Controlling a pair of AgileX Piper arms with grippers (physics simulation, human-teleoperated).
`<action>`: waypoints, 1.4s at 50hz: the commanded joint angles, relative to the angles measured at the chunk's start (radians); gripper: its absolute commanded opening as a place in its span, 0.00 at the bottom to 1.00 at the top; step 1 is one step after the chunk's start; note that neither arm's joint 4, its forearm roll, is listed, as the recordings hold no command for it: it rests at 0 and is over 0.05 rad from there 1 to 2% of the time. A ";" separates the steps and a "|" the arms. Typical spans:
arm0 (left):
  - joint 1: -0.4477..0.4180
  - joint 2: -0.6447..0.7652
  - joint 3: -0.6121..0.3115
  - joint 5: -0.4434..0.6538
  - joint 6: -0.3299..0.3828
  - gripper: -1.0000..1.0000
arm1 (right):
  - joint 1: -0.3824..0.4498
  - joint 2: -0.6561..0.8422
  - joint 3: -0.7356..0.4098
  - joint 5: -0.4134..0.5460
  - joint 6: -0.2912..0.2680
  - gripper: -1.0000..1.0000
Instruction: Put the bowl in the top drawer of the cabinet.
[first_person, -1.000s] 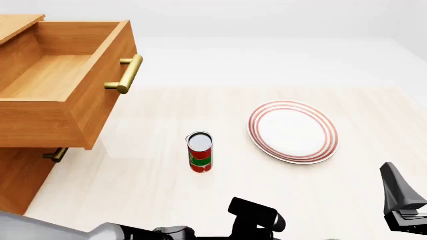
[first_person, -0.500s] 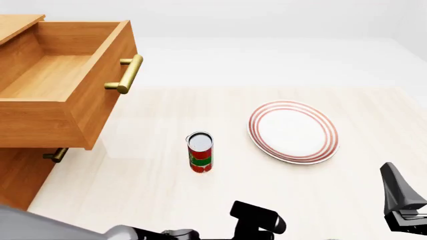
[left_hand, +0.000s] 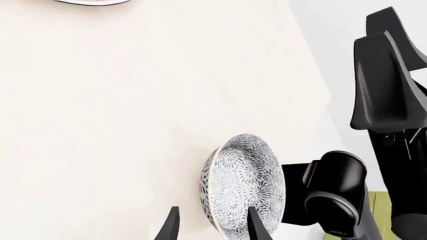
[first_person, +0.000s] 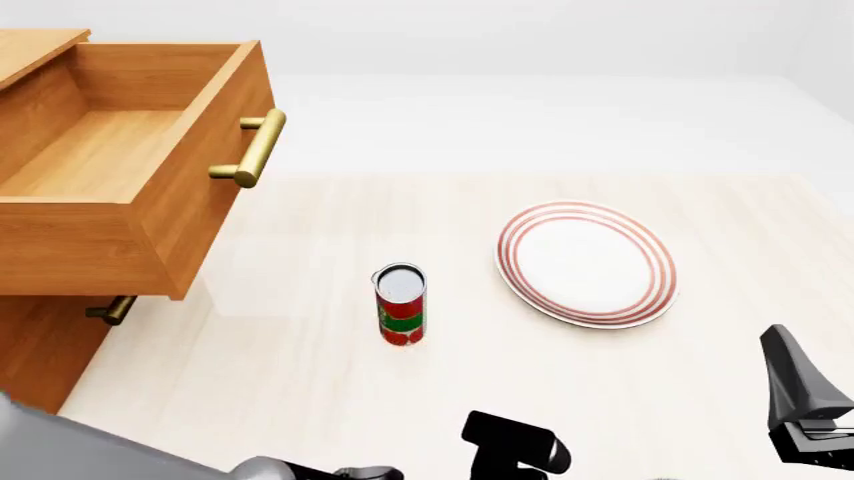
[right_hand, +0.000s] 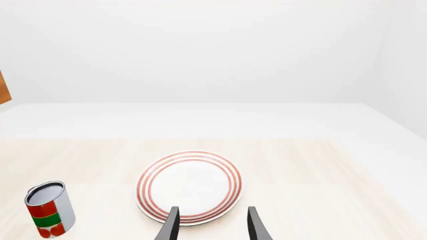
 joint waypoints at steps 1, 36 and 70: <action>0.027 0.021 0.003 0.009 -0.020 1.00 | 0.000 -0.005 0.000 0.004 0.000 1.00; 0.012 0.080 -0.014 -0.022 -0.032 1.00 | 0.000 -0.005 0.000 0.004 0.000 1.00; 0.015 0.135 -0.048 -0.028 -0.036 1.00 | 0.000 -0.005 0.000 0.004 -0.001 1.00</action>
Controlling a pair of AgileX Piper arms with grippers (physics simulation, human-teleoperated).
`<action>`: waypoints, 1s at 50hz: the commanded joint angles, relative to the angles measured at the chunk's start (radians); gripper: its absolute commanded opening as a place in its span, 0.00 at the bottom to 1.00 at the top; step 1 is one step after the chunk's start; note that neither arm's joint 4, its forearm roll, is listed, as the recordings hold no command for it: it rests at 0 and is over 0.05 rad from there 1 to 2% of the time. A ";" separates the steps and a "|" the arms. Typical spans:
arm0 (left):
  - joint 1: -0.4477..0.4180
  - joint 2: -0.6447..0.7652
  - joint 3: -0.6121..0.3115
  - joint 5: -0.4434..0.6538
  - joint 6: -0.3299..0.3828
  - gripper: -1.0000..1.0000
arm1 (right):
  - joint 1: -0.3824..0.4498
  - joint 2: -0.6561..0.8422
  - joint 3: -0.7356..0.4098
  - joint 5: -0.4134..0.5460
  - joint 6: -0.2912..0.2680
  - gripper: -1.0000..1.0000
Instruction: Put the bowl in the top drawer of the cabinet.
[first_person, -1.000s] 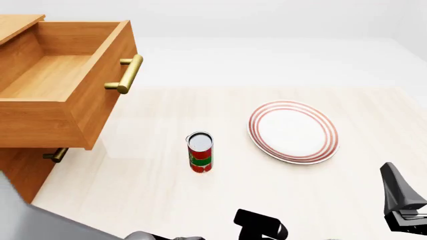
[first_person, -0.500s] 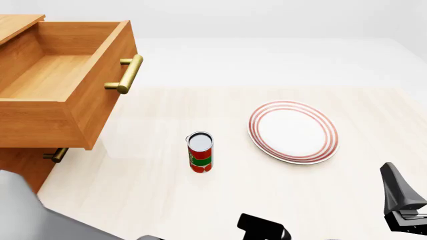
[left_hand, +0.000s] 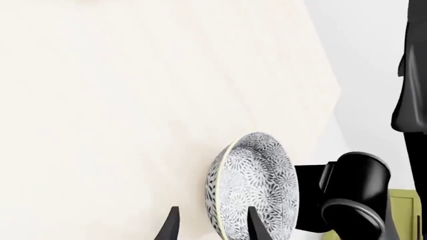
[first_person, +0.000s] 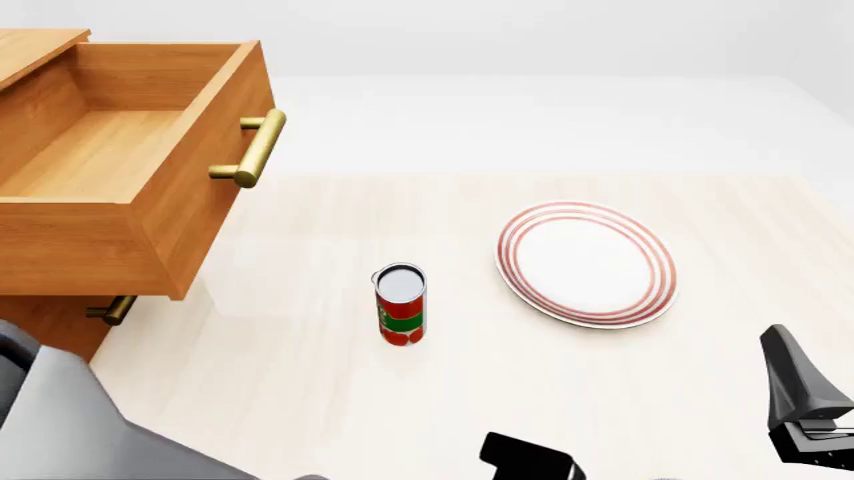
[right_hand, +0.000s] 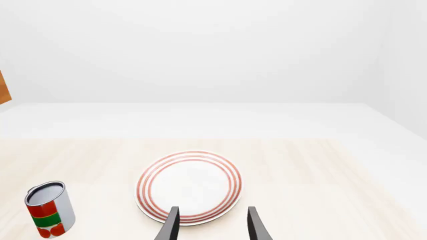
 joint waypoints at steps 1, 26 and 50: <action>0.037 0.019 -0.005 0.024 -0.012 1.00 | 0.000 -0.005 0.000 0.004 0.000 1.00; 0.040 0.017 -0.013 0.023 -0.003 0.00 | 0.000 -0.004 0.000 0.004 0.000 1.00; 0.124 -0.135 -0.012 0.163 0.078 0.00 | 0.000 -0.004 0.000 0.004 0.000 1.00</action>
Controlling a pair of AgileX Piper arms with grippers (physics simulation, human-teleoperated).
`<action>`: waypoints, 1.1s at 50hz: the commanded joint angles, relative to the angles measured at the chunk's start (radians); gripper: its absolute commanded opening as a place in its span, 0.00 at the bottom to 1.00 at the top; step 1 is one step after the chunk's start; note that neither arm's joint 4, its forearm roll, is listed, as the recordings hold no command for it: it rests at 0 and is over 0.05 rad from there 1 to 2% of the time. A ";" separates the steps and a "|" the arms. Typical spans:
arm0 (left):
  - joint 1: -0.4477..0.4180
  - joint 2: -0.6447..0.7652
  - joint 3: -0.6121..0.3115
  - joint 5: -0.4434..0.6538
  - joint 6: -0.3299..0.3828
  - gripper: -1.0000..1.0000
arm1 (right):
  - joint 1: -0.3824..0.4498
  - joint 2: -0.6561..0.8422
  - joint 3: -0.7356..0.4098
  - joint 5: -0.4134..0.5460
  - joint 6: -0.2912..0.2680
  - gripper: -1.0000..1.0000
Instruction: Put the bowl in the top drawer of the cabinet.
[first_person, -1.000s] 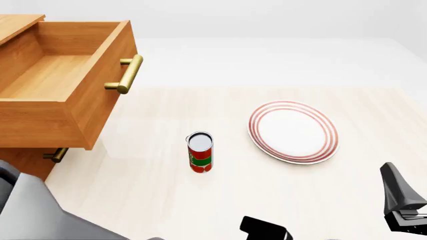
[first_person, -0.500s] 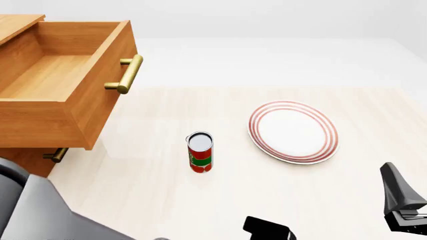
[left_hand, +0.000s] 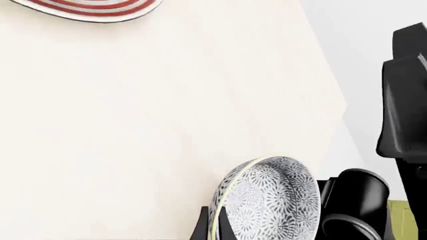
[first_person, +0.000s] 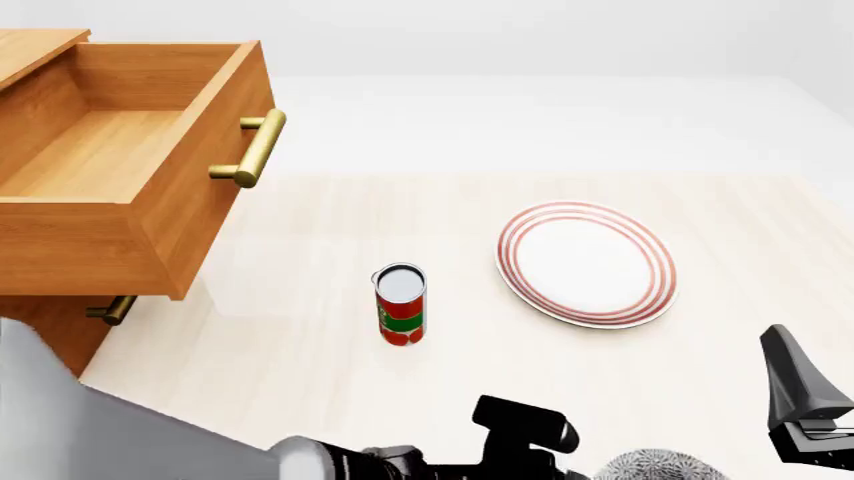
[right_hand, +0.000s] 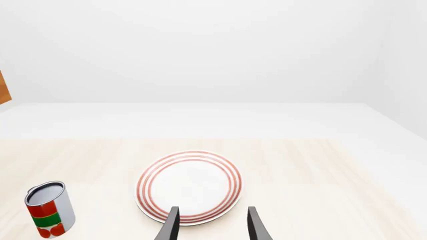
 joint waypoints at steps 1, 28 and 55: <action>0.065 -0.089 0.012 0.085 0.025 0.00 | 0.000 -0.004 0.000 0.004 0.000 1.00; 0.124 -0.159 0.022 0.136 0.058 0.00 | 0.000 -0.005 0.000 0.004 0.000 1.00; 0.184 -0.299 -0.002 0.270 0.123 0.00 | 0.000 -0.005 0.000 0.004 0.000 1.00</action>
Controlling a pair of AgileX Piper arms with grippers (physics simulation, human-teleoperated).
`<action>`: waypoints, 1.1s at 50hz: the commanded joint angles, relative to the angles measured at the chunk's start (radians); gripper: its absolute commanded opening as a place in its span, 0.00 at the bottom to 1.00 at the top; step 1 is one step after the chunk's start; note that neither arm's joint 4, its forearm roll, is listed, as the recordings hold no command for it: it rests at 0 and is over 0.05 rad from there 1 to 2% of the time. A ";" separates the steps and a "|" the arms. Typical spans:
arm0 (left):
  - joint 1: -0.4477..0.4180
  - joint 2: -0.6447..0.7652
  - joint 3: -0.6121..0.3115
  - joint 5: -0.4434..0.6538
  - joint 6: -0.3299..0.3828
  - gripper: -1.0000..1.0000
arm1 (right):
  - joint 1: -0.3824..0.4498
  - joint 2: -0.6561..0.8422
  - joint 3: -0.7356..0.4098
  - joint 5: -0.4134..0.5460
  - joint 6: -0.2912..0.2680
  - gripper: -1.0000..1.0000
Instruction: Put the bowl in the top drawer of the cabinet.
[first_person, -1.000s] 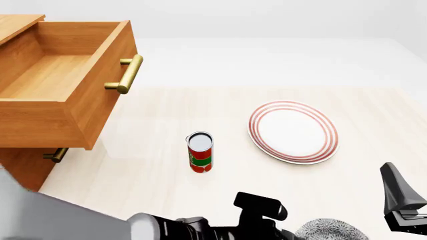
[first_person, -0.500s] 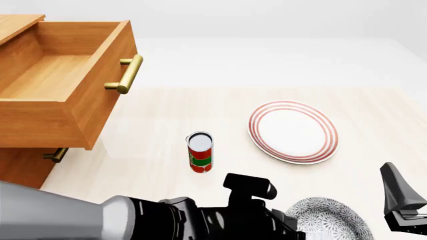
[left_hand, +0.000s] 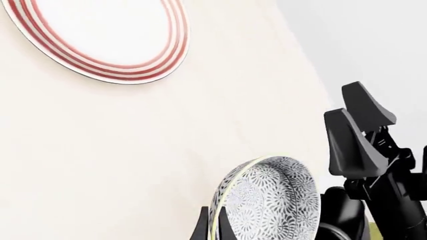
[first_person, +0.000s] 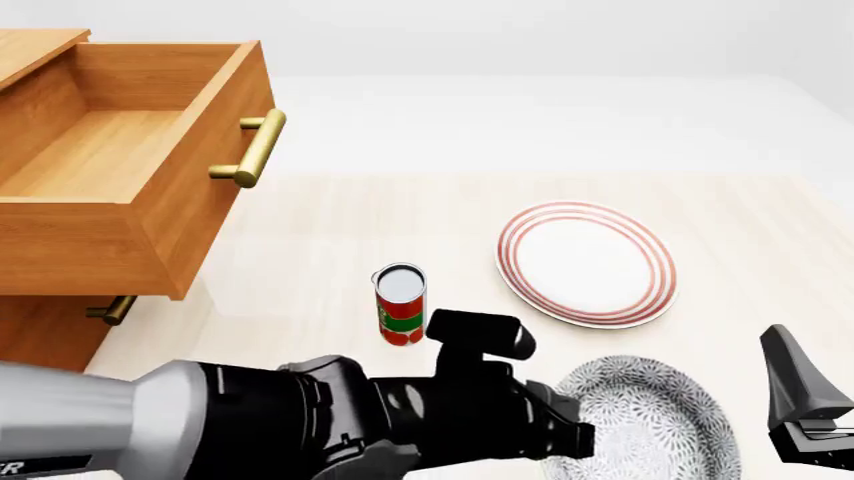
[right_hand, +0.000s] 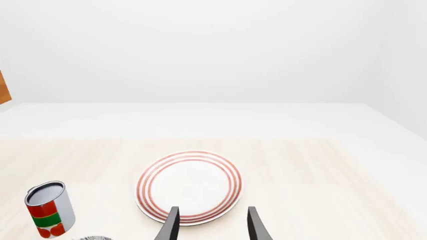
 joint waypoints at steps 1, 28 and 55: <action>0.065 -0.067 -0.012 0.084 0.021 0.00 | 0.000 -0.005 0.000 0.004 0.000 1.00; 0.154 -0.229 -0.105 0.267 0.100 0.00 | 0.000 -0.005 0.000 0.004 0.000 1.00; 0.180 -0.303 -0.189 0.375 0.163 0.00 | 0.000 -0.005 0.000 0.004 0.000 1.00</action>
